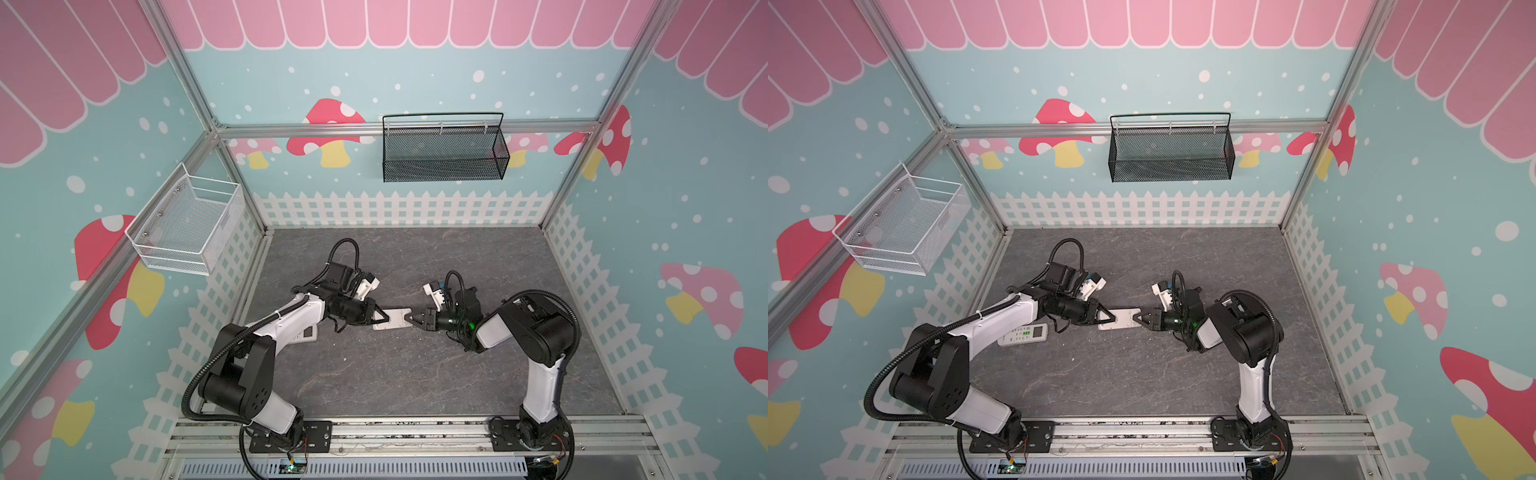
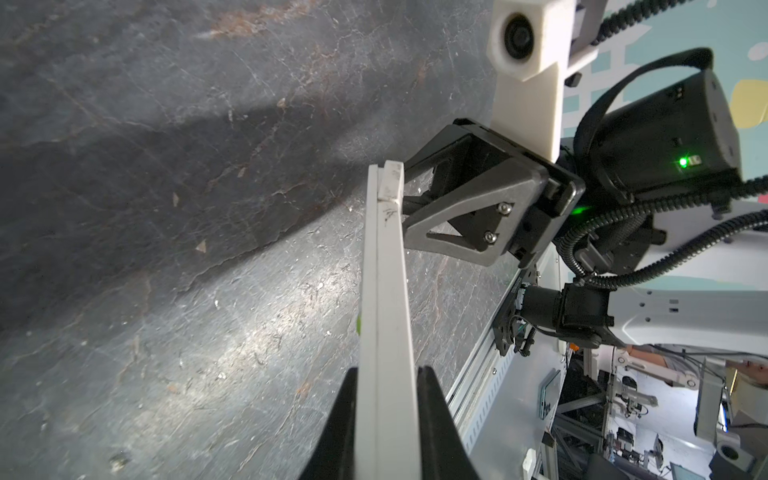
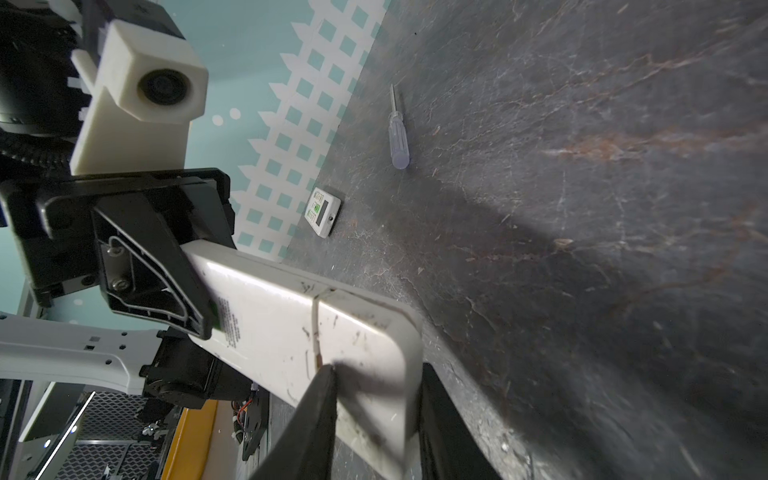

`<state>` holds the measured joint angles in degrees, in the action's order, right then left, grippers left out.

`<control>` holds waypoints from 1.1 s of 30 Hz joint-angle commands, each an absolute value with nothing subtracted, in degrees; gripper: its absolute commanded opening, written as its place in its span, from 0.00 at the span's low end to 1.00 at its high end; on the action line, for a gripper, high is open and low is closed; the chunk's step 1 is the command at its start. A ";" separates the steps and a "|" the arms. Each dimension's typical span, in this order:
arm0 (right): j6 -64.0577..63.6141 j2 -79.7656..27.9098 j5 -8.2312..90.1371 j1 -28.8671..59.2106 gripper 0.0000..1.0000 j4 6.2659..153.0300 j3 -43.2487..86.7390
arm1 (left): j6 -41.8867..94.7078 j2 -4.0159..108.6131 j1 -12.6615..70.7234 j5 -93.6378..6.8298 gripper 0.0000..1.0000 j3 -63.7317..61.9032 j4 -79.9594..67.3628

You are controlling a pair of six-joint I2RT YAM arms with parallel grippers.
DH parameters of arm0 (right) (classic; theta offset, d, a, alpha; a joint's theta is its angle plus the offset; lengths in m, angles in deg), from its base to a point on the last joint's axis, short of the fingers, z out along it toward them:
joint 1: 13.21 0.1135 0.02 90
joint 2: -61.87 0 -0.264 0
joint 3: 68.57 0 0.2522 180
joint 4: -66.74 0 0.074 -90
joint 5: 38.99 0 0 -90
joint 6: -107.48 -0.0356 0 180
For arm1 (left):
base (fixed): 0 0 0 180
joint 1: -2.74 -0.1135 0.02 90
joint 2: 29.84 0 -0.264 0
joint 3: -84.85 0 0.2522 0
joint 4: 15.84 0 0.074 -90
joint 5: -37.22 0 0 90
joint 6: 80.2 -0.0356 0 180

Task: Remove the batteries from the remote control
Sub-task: 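Pull the battery cover off with the right gripper, exposing the batteries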

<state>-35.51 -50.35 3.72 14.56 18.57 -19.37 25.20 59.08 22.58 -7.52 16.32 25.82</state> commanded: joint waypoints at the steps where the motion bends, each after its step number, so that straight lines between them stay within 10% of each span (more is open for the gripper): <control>1: -34.99 -50.36 1.68 17.09 0.29 15.28 -18.49 | 26.07 59.45 24.38 -0.97 0.00 15.98 20.72; 33: -32.69 -41.84 2.45 17.29 0.10 20.88 -20.79 | 25.38 58.64 24.71 -7.50 0.00 15.46 23.02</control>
<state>-33.15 -44.21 2.80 17.22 20.69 -20.55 25.90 59.30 24.52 -9.25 16.37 24.79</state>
